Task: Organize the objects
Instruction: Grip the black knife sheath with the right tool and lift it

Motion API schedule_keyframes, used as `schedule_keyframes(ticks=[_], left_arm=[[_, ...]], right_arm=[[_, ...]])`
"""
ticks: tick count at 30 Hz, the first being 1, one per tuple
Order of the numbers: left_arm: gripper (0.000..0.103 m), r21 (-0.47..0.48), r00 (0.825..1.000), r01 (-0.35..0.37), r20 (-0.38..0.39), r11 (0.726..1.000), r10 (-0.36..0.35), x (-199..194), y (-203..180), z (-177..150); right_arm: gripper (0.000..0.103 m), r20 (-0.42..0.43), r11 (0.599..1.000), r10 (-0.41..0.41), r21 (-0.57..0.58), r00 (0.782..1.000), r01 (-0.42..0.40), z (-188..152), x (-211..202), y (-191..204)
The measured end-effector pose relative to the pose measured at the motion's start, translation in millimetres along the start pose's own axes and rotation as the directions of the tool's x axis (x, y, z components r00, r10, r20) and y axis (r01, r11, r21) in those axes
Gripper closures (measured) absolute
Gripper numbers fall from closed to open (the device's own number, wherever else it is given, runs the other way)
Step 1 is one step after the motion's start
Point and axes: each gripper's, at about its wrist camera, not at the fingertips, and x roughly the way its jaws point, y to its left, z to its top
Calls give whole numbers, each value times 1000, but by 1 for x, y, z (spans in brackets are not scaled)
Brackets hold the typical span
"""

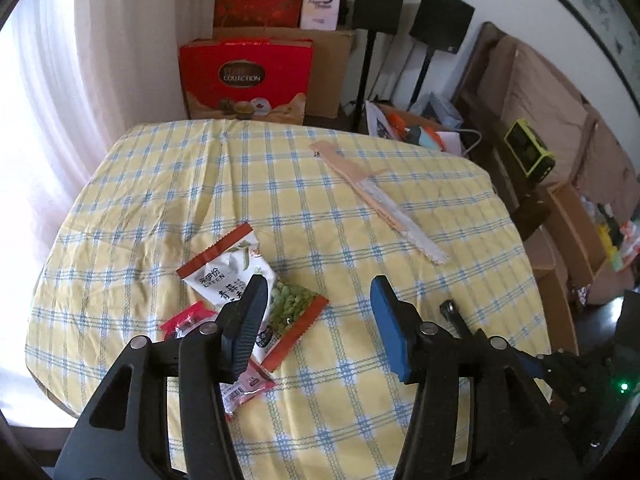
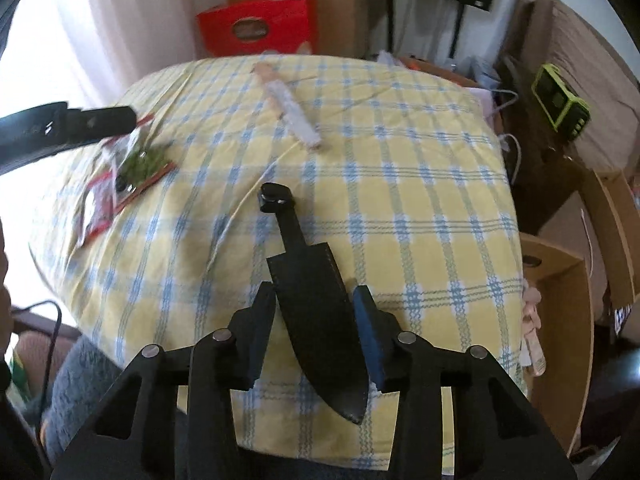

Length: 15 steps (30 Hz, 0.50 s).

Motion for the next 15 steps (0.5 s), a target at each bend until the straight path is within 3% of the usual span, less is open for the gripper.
schedule_keyframes(ticks=[5,7,9,12,15], left_arm=[[52,2,1000,-26,7,1000,26,1,-2,1],[44,-3,1000,-20,11,1000,20,3,-4,1],[33,-3,1000,-15,19,1000,15,9,-8,2],[33,18,1000,-9,-17,1000,10,23,-20,1],[33,50,1000,-9,-19,999,10,27,-32,-1]], right_arm=[[65,67,998,-11,69,998,6,2,-12,-10],[93,88,995,12,95,996,-20,3,-18,-15],[93,92,993,15,117,996,-25,3,-20,-20],[93,22,997,11,78,1000,-13,2,-8,-15],[92,37,996,16,92,999,-20,-3,-11,-16]])
